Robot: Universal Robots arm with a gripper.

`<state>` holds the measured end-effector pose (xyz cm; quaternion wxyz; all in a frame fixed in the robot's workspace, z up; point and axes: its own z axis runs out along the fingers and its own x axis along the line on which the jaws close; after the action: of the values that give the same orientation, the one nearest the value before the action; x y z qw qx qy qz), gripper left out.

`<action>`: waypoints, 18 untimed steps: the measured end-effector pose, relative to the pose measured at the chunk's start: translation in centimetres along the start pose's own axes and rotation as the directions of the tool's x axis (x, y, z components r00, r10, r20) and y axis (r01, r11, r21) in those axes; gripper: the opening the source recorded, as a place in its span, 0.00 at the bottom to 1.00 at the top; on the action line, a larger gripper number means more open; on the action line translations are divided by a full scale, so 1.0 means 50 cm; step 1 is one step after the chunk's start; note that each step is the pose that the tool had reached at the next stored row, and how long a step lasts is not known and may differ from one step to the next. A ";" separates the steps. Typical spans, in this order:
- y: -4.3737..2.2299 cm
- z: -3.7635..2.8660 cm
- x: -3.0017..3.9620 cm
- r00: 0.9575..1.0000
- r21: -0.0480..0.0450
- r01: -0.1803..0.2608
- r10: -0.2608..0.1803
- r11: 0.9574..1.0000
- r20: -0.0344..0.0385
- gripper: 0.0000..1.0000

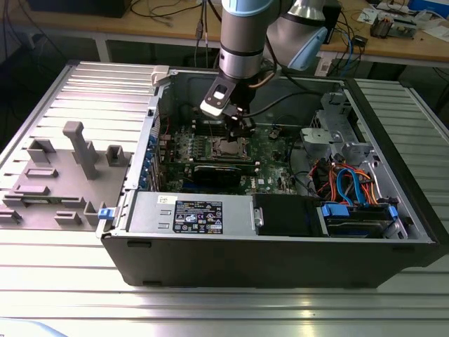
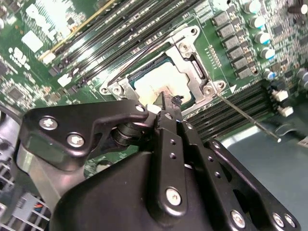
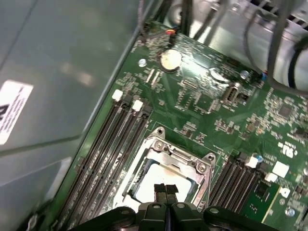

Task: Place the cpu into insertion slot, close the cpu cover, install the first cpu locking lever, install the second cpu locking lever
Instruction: 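Install the first cpu locking lever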

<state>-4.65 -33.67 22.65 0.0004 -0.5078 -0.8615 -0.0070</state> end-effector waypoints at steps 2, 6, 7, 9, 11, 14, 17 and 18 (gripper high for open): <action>0.000 0.000 0.000 1.000 0.000 0.010 -0.010 1.000 0.000 0.11; 0.000 0.000 0.000 1.000 0.000 0.010 -0.010 1.000 0.000 0.11; 0.000 0.000 0.000 1.000 0.000 0.010 -0.010 1.000 0.000 0.11; 0.000 0.000 0.000 1.000 0.000 0.010 -0.010 1.000 0.000 0.11; 0.000 0.000 0.000 1.000 0.000 0.010 -0.010 1.000 0.000 0.11; 0.000 0.000 0.000 1.000 0.000 0.010 -0.010 1.000 0.000 0.11; 0.000 0.000 0.000 1.000 0.000 0.016 -0.016 1.000 0.000 0.11; 0.000 0.000 0.000 1.000 0.000 0.026 -0.026 1.000 0.000 0.11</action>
<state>-4.65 -33.67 22.65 0.0005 -0.4966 -0.8680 -0.0070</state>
